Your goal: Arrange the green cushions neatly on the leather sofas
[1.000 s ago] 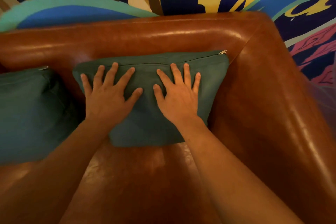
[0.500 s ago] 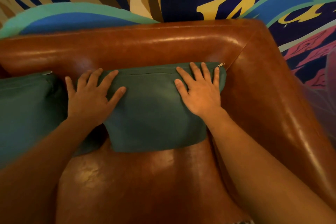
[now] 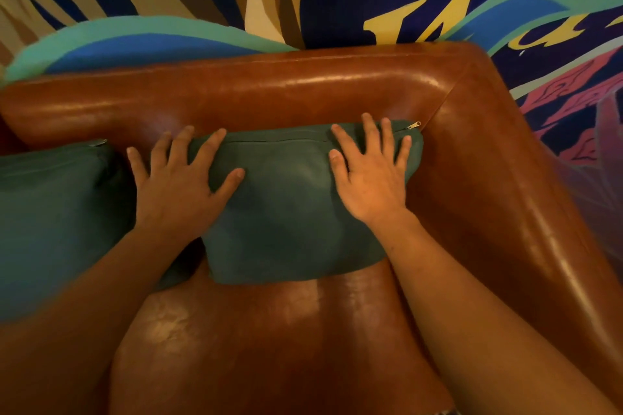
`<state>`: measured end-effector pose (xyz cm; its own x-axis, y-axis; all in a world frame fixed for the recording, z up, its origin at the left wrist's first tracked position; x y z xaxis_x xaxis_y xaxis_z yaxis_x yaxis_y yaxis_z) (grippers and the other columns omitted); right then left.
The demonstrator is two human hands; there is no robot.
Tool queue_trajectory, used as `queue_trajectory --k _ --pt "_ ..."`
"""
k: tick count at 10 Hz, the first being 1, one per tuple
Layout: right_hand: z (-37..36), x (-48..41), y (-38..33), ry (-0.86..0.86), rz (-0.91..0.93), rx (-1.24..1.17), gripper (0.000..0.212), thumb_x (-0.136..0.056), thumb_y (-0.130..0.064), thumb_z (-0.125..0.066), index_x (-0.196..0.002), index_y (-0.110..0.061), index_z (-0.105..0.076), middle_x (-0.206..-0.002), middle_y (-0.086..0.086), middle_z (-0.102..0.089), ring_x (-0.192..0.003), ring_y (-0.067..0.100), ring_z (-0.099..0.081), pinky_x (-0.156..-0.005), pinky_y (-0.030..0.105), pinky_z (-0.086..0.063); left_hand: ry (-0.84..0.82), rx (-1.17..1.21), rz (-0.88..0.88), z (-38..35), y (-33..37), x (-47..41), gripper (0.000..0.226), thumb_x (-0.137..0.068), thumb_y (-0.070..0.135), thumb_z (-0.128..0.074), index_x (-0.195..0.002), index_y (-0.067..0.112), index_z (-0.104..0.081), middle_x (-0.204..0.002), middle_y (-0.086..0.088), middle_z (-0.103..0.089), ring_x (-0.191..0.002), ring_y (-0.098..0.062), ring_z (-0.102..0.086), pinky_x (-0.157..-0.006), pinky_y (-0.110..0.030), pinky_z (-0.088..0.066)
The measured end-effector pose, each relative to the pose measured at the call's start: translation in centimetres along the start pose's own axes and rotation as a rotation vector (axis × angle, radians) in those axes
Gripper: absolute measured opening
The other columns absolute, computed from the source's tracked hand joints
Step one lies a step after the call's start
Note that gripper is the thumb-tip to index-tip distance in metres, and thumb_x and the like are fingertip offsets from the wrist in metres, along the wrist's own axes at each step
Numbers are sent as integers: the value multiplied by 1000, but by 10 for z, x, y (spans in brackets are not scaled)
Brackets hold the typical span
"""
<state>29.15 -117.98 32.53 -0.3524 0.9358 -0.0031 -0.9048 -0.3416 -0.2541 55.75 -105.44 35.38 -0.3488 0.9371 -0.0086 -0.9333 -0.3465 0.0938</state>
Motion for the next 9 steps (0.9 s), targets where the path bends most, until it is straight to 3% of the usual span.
queue_trajectory --k 1,2,3,5,9 --pt "2 3 26 -18 -132 6 57 -108 -60 -25 -161 -42 -35 -173 9 -21 -162 34 -4 -128 64 3 -70 -2 -70 -2 4 3 92 -81 95 -29 -161 49 -26 -166 -8 -32 -154 -39 -23 -121 -73 -17" --pt "-9 7 32 -135 -134 13 60 -108 -63 -20 -164 -43 -26 -175 7 -18 -163 32 1 -128 62 5 -158 30 -52 -13 3 10 98 -77 100 -30 -162 53 -16 -171 -5 -23 -158 -36 -13 -123 -70 -18" --pt "0 9 25 -188 -145 17 59 -109 -60 -20 -166 -44 -18 -176 9 -9 -163 33 7 -128 63 7 -180 21 -37 -9 8 12 97 -80 93 -33 -164 51 -10 -173 -7 -16 -160 -36 -6 -123 -71 -14" --pt "40 39 -16 -242 -101 -20 62 -110 -54 -32 -167 -42 -14 -177 10 0 -163 34 10 -128 64 2 -139 15 -47 33 19 39 98 -85 85 -46 -166 43 -13 -170 -15 -23 -158 -39 -15 -123 -70 -15" --pt "122 110 -91 -353 -161 -79 70 -110 -50 -38 -168 -40 -1 -177 9 9 -162 33 13 -127 66 0 -338 -62 -58 106 34 101 97 -92 78 -48 -166 42 2 -172 -15 -15 -160 -34 -8 -125 -66 -7"
Point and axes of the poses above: each hand's wrist, its own x-axis away from the middle knuckle, its own z-axis out of the back of the hand, y = z × x, the point moved 8 cm from there along -x, towards the middle knuckle
